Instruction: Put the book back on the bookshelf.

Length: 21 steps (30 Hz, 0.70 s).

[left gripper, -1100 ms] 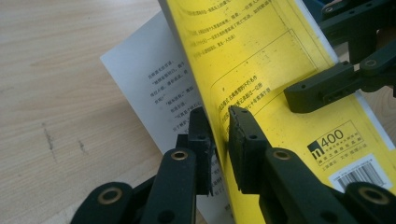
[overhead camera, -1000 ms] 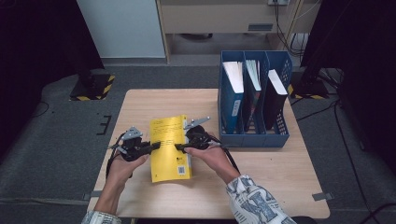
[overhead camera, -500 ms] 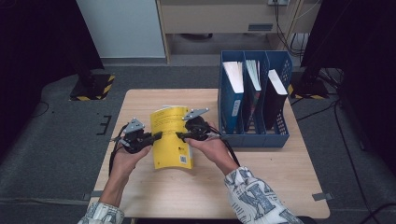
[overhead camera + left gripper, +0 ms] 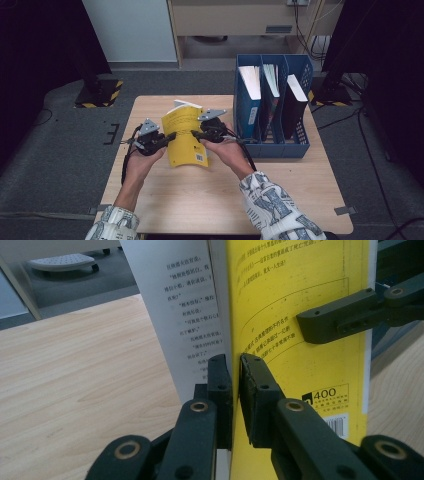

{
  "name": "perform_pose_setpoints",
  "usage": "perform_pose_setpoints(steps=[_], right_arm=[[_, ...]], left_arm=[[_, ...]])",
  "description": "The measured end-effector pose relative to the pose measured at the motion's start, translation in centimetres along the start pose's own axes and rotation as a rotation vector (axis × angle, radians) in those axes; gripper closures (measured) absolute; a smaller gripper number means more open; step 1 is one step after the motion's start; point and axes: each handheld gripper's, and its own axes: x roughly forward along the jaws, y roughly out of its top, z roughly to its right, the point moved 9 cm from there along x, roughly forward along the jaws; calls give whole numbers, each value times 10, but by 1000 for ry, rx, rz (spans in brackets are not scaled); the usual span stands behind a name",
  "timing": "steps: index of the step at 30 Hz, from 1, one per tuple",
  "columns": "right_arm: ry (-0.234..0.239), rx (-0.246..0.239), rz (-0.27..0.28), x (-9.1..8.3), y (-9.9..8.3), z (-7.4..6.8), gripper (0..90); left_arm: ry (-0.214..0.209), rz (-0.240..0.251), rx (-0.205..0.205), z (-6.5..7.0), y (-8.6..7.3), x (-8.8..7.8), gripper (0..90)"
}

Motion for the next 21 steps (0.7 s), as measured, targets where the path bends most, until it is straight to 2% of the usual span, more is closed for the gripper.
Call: perform_pose_setpoints(steps=[12, 18, 21], right_arm=[[41, 1, 29, -20, -18, -16, 592], [83, 0, 37, -32, -25, -29, 553], [108, 5, 43, -38, -29, -36, 528]], left_arm=[[-35, 22, 11, 23, -12, -20, 804], [-32, 30, 19, 32, -19, -28, 748], [-18, 45, 21, 34, -23, -32, 662]])
